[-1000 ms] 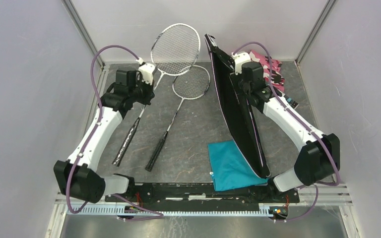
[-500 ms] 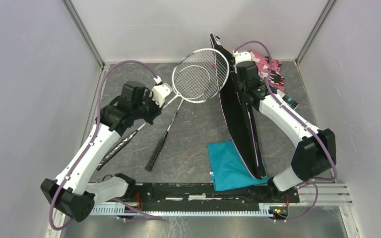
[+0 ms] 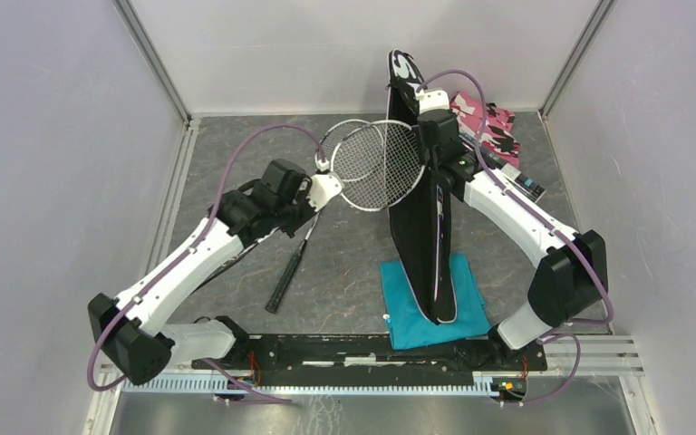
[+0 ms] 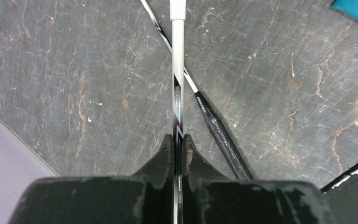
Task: Pack up the badminton gear
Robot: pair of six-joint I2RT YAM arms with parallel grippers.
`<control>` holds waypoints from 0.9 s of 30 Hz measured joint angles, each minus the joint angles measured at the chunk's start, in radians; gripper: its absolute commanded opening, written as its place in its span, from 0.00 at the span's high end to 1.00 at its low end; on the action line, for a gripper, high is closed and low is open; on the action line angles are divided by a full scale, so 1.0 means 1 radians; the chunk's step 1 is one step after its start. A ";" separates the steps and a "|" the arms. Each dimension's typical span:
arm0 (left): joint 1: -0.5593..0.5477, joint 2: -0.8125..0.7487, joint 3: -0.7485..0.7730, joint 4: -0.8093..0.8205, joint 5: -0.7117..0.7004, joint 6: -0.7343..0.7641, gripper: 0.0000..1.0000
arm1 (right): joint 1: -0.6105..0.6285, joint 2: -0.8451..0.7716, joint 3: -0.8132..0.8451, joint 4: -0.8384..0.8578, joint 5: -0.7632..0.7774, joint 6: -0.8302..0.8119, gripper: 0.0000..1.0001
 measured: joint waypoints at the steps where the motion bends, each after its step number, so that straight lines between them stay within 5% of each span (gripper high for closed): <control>1: -0.013 0.016 0.000 0.002 -0.014 -0.001 0.98 | 0.002 0.003 0.000 0.001 0.000 0.003 1.00; 11: -0.104 0.314 0.130 0.064 -0.084 -0.101 0.98 | 0.039 0.046 0.002 0.006 -0.047 0.050 1.00; 27: -0.109 0.585 0.190 0.434 0.002 -0.579 0.98 | 0.012 0.154 0.039 -0.022 -0.160 0.184 1.00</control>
